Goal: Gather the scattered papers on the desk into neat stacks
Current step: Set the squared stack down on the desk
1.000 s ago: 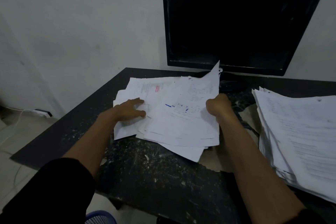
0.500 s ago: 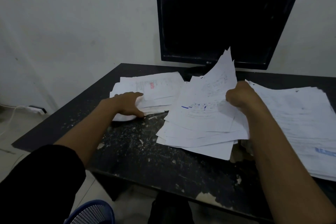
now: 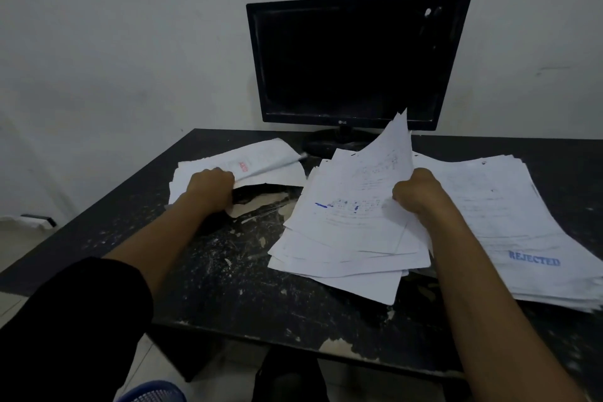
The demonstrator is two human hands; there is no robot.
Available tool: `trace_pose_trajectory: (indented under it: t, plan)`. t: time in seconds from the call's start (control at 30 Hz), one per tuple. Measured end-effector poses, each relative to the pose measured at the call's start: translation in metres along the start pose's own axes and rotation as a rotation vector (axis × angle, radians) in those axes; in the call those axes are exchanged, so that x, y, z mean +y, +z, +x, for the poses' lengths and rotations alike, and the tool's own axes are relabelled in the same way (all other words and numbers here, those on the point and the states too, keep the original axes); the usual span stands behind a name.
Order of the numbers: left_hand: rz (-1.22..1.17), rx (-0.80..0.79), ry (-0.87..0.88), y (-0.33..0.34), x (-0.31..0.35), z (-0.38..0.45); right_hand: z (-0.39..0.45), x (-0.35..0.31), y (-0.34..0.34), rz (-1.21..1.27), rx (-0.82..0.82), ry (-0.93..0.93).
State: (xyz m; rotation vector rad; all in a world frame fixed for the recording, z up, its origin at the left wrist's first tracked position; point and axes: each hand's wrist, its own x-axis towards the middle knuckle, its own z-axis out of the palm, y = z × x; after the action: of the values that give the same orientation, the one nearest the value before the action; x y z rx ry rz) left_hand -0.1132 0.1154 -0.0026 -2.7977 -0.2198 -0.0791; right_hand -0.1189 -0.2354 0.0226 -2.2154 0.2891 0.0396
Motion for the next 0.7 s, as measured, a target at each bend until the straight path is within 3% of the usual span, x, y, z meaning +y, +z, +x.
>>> trace_pose_trajectory:
  t: [0.23,0.43,0.57,0.7]
  plan:
    - [-0.197,0.075,-0.122,-0.063,-0.003,0.000,-0.006,0.003,0.002,0.019,-0.021,0.000]
    - [-0.362,0.025,0.002,-0.111,0.061,-0.021,-0.018,0.003,0.005,0.110,-0.126,-0.013]
    - [-0.561,-0.153,0.108,-0.119,0.119,-0.042,-0.022,0.006,0.011,0.248,-0.197,0.001]
    - [-0.921,-0.638,0.138,-0.117,0.160,-0.063,-0.017,0.007,0.011,0.614,-0.280,0.096]
